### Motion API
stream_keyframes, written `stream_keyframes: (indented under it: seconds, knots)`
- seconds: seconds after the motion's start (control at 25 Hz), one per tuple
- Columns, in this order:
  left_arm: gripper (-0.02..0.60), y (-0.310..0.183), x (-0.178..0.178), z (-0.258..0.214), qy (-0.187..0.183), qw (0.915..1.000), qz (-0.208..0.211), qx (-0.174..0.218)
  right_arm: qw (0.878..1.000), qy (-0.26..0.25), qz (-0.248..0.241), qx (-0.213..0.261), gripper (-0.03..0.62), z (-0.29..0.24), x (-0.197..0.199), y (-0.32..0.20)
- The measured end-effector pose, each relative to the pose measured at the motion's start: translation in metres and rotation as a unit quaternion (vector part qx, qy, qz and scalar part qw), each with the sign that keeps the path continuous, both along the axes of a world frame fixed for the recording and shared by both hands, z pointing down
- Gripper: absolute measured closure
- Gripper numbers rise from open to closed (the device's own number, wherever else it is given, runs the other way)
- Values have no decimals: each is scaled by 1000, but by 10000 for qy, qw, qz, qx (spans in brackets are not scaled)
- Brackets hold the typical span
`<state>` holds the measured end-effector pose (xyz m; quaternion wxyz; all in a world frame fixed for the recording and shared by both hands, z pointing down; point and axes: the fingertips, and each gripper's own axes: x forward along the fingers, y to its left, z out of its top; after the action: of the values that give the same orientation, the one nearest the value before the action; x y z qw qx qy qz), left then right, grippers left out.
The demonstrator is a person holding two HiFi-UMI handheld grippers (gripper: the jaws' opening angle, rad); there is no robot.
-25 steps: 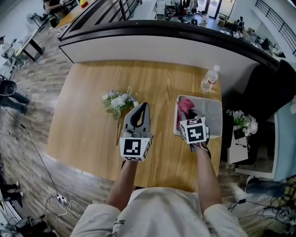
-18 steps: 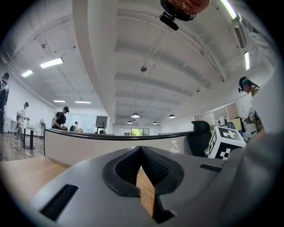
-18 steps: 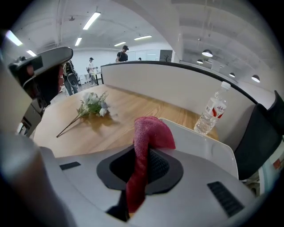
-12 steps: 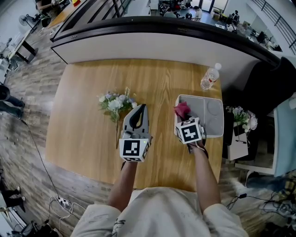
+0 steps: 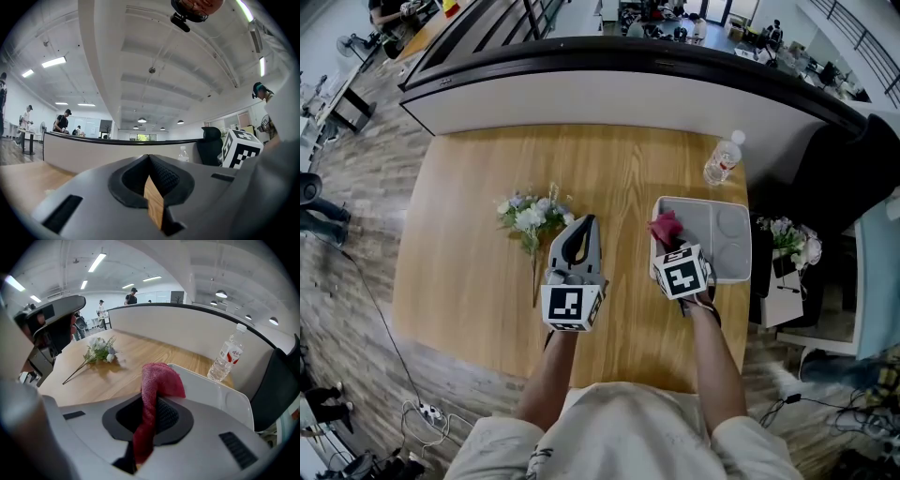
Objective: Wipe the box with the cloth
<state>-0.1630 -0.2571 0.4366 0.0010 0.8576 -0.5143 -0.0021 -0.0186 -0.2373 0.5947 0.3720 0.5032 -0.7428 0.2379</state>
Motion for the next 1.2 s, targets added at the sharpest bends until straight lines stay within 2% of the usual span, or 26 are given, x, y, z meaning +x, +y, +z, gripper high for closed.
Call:
stream_keyframes:
  seconds: [0.48, 1.08, 1.2]
  knots:
    - [568, 3, 19, -2, 29, 9999, 157, -3, 9999, 92, 91, -60, 536, 0, 21, 3]
    - [568, 8, 53, -5, -10, 9993, 371, 3, 9979, 581, 289, -68, 536, 0, 78, 11]
    - [568, 8, 60, -6, -20, 9991, 416, 21, 9978, 557, 353, -78, 536, 0, 87, 13]
